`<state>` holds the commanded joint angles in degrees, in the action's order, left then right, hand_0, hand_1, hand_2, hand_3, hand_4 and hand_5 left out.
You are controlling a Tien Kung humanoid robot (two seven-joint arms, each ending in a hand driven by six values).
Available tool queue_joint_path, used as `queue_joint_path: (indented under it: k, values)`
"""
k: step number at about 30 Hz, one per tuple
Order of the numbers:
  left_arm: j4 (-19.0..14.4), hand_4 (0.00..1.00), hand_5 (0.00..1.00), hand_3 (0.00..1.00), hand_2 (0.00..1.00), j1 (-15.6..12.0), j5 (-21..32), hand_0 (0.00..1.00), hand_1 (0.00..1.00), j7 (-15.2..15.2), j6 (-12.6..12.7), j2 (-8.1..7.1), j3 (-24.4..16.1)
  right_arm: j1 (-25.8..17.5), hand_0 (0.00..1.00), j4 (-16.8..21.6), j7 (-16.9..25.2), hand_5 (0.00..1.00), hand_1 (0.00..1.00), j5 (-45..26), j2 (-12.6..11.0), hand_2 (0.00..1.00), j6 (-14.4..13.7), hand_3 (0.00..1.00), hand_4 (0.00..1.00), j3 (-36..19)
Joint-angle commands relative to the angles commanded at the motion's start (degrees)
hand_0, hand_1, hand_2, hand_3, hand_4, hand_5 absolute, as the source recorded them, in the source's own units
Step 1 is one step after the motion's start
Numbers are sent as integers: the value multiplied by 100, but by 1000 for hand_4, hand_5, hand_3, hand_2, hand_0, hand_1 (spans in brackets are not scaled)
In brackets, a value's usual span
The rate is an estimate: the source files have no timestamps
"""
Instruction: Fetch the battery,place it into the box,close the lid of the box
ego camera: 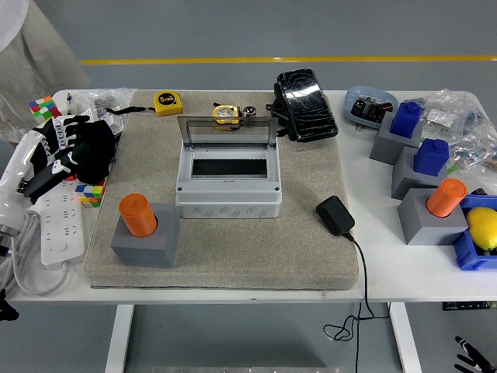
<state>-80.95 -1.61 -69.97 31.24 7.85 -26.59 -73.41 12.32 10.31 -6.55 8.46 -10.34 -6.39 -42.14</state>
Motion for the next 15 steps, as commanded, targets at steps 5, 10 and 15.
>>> queue_joint_path:
  k: [5,10,15]
  values:
    - [137,998,782,937,896,-47,148,767,899,192,-60,5,283,-12,626,0,8,497,691,37,5,670,11,552,922,-48]
    - [239,998,753,998,998,-79,121,839,973,236,-19,120,651,-11,627,0,25,497,691,0,2,670,9,552,922,0]
    - [247,998,531,998,998,-62,-6,820,952,189,112,200,964,-8,627,0,36,497,691,-44,0,670,8,552,922,45]
